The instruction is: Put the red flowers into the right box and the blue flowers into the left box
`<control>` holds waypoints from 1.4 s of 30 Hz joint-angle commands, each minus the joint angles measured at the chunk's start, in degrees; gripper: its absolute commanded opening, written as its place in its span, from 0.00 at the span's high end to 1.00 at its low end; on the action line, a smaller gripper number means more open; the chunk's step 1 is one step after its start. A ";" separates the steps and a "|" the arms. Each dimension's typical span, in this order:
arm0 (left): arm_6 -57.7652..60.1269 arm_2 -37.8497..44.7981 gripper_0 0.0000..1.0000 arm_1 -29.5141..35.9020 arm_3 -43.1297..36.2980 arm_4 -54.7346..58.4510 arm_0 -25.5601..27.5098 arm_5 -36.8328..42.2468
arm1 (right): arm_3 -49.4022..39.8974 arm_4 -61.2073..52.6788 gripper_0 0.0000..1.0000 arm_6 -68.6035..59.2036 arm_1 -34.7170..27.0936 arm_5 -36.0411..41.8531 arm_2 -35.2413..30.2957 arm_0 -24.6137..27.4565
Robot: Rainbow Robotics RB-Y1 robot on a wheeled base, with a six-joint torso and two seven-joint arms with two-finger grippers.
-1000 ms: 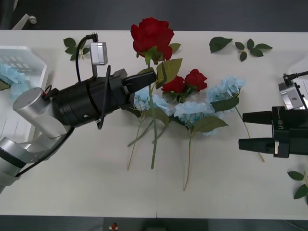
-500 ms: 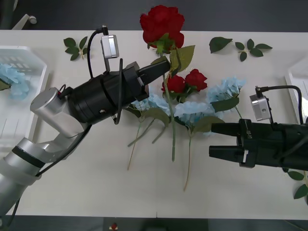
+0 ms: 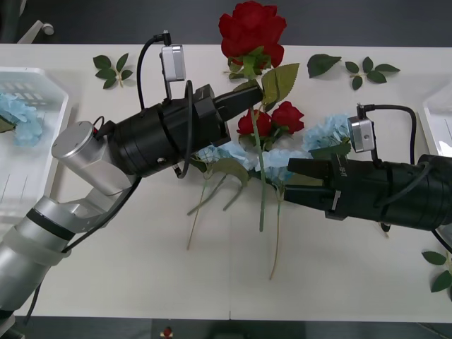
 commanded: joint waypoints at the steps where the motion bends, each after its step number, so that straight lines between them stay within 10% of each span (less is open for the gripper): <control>1: 1.52 0.72 1.00 -1.28 -1.40 -2.41 -2.31 -1.31 | -0.84 -0.66 0.00 0.14 0.67 -0.88 1.34 -1.45; 21: 1.52 0.54 1.00 -3.31 -1.31 -5.66 -2.57 -2.80 | 1.45 -2.77 0.00 0.05 2.25 -10.72 10.65 -6.99; 23: 1.52 0.37 1.00 -3.39 -1.31 -5.66 -2.57 -2.89 | 1.45 -2.86 0.25 -0.13 2.25 -10.64 10.83 -7.25; 26: 1.52 0.19 1.00 -3.48 -1.31 -5.75 -2.57 -3.15 | 1.45 -2.86 1.00 -0.39 2.16 -10.72 10.92 -7.34; 42: 1.52 0.19 0.98 -3.13 -1.31 -5.84 -2.49 -3.24 | 1.45 -3.83 1.00 -0.57 1.90 -10.72 10.92 -7.43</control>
